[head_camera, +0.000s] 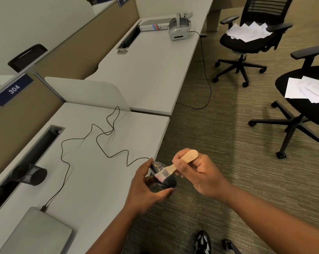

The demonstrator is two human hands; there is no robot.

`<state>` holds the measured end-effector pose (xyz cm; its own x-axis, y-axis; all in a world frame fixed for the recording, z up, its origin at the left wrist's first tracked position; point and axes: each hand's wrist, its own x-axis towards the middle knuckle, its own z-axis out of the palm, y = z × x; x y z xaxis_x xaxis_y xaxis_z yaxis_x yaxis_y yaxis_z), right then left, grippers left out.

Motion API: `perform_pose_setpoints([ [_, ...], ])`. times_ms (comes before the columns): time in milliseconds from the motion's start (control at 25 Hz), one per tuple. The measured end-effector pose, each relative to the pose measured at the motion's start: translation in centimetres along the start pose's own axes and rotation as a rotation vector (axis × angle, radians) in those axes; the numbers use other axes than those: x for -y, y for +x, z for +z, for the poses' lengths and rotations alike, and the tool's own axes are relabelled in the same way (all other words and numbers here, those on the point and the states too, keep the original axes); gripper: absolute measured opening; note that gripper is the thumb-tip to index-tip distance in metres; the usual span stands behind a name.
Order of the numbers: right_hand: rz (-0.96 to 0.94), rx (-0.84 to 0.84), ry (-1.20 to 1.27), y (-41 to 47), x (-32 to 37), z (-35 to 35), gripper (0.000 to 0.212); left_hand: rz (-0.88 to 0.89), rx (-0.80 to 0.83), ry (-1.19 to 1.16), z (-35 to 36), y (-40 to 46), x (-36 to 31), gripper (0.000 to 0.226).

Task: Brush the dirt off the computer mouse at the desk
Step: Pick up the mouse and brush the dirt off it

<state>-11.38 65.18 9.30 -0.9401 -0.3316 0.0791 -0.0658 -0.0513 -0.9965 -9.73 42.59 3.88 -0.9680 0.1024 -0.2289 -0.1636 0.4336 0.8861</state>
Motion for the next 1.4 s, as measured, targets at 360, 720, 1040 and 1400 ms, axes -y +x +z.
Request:
perform_pose_setpoints([
  [360, 0.068, 0.295, -0.365, 0.5, 1.6, -2.5, 0.014, 0.072, -0.030, 0.083, -0.1, -0.4, -0.3, 0.107],
  [720, 0.065, 0.297, -0.255, 0.4, 1.1, -2.4, 0.011, 0.044, -0.011, 0.125, 0.0, -0.4, 0.4, 0.120],
  [1040, 0.058, 0.238, -0.220, 0.8, 1.4, -3.3, 0.011, 0.033, -0.006, 0.115, 0.1, -0.5, 0.4, 0.122],
  [1400, 0.028, 0.230, -0.319, 0.7, 2.2, -2.8, 0.017, 0.037, 0.020, 0.151, 0.1, -0.5, 0.0, 0.130],
])
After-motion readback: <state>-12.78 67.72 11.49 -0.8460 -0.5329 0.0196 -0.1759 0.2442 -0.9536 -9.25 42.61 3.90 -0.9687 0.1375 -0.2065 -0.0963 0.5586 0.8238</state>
